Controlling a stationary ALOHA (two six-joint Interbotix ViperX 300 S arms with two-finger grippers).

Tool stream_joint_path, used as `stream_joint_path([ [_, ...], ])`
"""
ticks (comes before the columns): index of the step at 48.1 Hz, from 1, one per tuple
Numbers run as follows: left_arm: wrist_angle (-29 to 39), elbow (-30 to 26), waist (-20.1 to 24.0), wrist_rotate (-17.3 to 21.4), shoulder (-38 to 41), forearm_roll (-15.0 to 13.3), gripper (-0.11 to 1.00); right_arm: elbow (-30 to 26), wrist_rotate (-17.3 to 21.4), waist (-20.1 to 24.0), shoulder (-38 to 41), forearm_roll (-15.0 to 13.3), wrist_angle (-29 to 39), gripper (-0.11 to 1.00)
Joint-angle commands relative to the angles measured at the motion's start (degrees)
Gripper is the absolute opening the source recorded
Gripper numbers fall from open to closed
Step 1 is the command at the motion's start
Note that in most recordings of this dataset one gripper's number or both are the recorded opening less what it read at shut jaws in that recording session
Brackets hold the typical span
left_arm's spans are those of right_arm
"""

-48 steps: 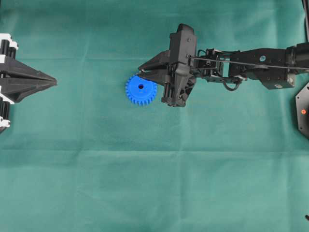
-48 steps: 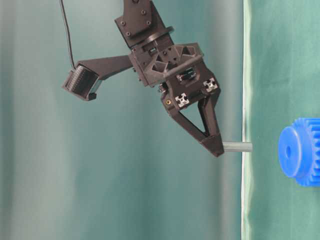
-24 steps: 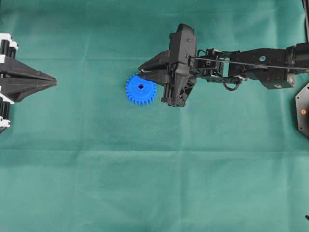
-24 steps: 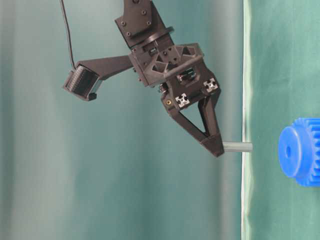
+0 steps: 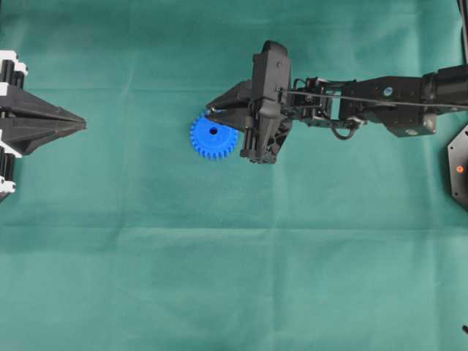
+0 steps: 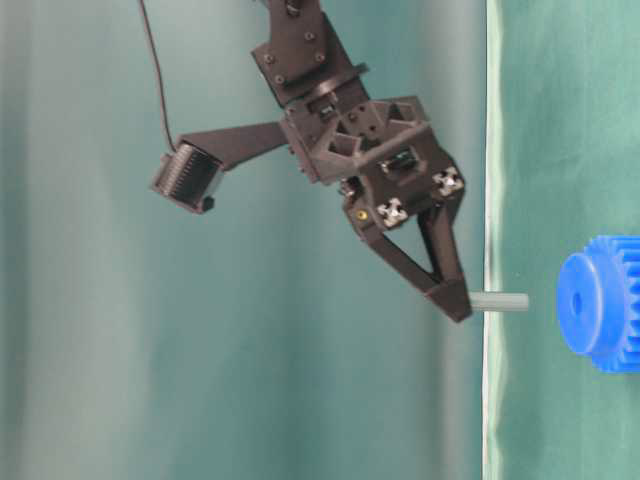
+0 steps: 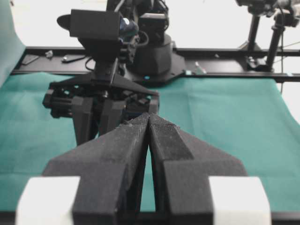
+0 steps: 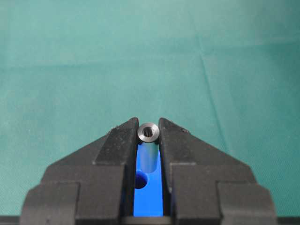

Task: Insert the shaft placed at a random location into the center hole of the medium gear at another random location.
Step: 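Align the shaft over the gear hole and lower it in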

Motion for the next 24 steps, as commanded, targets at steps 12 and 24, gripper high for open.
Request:
stream_joint_path([
  [12,-0.53,-1.32,0.09,0.0,0.44,0.09,0.0,-1.49,0.18,0.53,1.76,1.49,-1.76,0.14],
  [24,-0.53,-1.32,0.09,0.0,0.44,0.09,0.0,-1.41,0.18,0.7,2.81,1.49,-2.02,0.14],
])
